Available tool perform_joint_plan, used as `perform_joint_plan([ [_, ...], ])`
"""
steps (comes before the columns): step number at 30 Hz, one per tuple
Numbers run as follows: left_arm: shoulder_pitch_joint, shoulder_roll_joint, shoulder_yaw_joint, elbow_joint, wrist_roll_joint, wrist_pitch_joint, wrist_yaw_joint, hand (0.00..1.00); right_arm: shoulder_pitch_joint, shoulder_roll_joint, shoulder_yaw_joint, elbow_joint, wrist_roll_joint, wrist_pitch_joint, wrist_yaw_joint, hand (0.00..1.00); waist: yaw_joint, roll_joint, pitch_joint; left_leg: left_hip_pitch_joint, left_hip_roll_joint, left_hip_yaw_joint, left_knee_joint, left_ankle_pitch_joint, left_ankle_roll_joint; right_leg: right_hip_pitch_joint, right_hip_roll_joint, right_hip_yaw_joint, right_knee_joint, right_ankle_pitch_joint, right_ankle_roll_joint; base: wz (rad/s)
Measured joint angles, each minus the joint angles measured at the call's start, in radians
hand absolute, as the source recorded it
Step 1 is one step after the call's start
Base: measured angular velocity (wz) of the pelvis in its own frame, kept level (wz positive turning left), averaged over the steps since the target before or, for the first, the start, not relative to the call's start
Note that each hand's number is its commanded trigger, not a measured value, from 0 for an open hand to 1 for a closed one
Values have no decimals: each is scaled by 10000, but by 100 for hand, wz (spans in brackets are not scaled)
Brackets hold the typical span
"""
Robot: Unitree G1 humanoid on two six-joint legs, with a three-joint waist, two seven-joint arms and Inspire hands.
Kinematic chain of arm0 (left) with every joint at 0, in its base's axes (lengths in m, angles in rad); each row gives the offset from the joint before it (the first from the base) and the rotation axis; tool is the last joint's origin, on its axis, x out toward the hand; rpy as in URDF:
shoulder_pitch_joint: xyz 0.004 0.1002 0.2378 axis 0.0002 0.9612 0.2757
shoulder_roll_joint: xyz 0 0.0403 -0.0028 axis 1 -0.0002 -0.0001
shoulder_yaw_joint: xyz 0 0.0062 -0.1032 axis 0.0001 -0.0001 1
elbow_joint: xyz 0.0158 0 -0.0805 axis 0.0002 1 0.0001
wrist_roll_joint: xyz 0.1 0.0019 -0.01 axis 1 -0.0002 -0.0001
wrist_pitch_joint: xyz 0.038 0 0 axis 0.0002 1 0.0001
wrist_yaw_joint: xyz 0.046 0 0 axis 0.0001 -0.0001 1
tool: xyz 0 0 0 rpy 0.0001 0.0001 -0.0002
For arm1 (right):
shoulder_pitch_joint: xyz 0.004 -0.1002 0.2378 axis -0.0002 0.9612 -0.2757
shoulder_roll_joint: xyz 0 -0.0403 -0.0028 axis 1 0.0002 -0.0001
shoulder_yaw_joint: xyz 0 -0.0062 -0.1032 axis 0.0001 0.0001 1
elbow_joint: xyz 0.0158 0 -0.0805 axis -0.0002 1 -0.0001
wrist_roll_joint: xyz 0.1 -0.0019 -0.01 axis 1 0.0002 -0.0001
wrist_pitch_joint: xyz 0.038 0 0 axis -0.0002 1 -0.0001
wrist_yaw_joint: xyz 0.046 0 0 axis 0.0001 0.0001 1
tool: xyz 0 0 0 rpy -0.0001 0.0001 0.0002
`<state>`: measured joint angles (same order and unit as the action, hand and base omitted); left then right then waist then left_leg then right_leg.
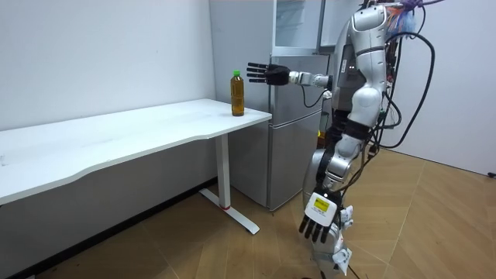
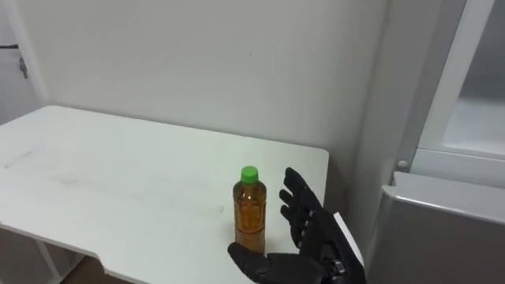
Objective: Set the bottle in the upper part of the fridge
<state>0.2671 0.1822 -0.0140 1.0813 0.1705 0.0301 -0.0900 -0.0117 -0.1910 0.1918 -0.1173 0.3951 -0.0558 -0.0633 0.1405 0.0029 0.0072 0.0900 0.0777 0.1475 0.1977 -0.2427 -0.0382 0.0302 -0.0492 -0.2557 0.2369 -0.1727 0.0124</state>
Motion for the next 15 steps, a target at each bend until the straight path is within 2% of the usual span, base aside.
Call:
perform_joint_plan([
  [5, 11, -83, -10, -7, -7, 144, 198, 0, -509, 14, 105, 682, -41, -10, -838, 0, 50, -125, -21, 10, -19, -111, 65, 6, 4, 64, -19, -94, -4, -2, 3, 6],
  [10, -9, -97, -183, -11, -32, 345, 236, 0, -537, 44, 356, 816, -2, -10, -1455, 0, 147, -136, 0, 18, -25, -150, 83, 10, 10, 103, -50, -218, -3, -2, 4, 2],
  [15, -85, -115, -316, -32, -31, 353, 404, 0, -791, 92, 618, 1321, -8, -10, -1993, 0, 319, -135, 13, -64, -27, -149, 169, 11, 11, 51, -64, -233, 1, -4, 5, 0],
])
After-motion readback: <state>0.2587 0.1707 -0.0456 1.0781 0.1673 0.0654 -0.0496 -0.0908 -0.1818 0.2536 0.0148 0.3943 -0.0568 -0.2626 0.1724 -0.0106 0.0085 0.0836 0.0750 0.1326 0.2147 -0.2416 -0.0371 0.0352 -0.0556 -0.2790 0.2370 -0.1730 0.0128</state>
